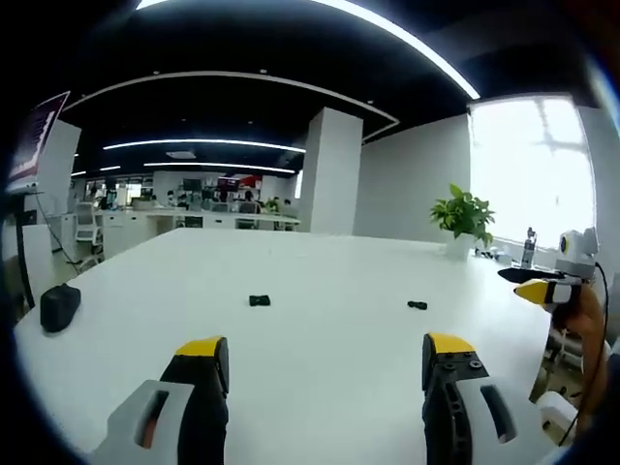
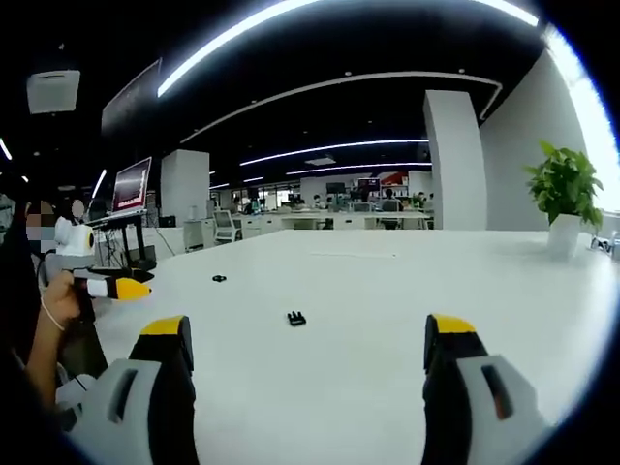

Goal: Snap the two parts of the plastic buckle together until the buckle closes and remains connected.

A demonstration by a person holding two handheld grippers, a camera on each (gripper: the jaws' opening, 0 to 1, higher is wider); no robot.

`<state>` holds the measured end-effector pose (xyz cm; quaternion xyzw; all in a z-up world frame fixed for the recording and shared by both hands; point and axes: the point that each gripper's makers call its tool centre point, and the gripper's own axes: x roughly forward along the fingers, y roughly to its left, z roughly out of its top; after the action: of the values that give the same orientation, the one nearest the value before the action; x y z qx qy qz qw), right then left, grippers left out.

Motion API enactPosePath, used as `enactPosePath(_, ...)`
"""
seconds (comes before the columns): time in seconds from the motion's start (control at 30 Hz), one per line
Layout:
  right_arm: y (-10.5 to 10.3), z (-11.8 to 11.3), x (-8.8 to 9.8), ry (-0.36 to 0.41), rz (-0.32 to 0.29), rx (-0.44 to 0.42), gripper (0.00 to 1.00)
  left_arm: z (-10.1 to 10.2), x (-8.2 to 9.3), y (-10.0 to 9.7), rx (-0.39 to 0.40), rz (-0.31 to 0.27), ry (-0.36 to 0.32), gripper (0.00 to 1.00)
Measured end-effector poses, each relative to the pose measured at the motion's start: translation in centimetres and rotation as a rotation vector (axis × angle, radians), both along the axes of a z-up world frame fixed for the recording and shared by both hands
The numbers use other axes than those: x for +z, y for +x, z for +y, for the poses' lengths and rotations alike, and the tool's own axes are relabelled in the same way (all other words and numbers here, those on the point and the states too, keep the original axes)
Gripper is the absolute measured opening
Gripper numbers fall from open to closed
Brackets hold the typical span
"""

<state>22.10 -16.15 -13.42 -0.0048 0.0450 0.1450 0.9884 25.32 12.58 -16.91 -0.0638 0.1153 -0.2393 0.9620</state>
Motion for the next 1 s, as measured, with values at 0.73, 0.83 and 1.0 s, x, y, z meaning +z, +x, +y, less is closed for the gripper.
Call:
enactPosePath(0.73, 4.1, 1.9, 1.2, -0.025, -0.01, 0.065, 0.98, -0.1, 1.3, 2.5, 0.057, 0.008, 0.007, 0.83)
enactPosePath(0.83, 4.5, 2.2, 1.1, -0.032, -0.007, 0.079, 0.97, 0.0, 1.1, 2.6, 0.059, 0.014, 0.015, 0.83)
enactPosePath(1.0, 5.4, 2.1, 0.6, -0.036, 0.004, 0.078, 0.97, 0.1, 1.1, 2.8, 0.059, 0.013, 0.011, 0.83)
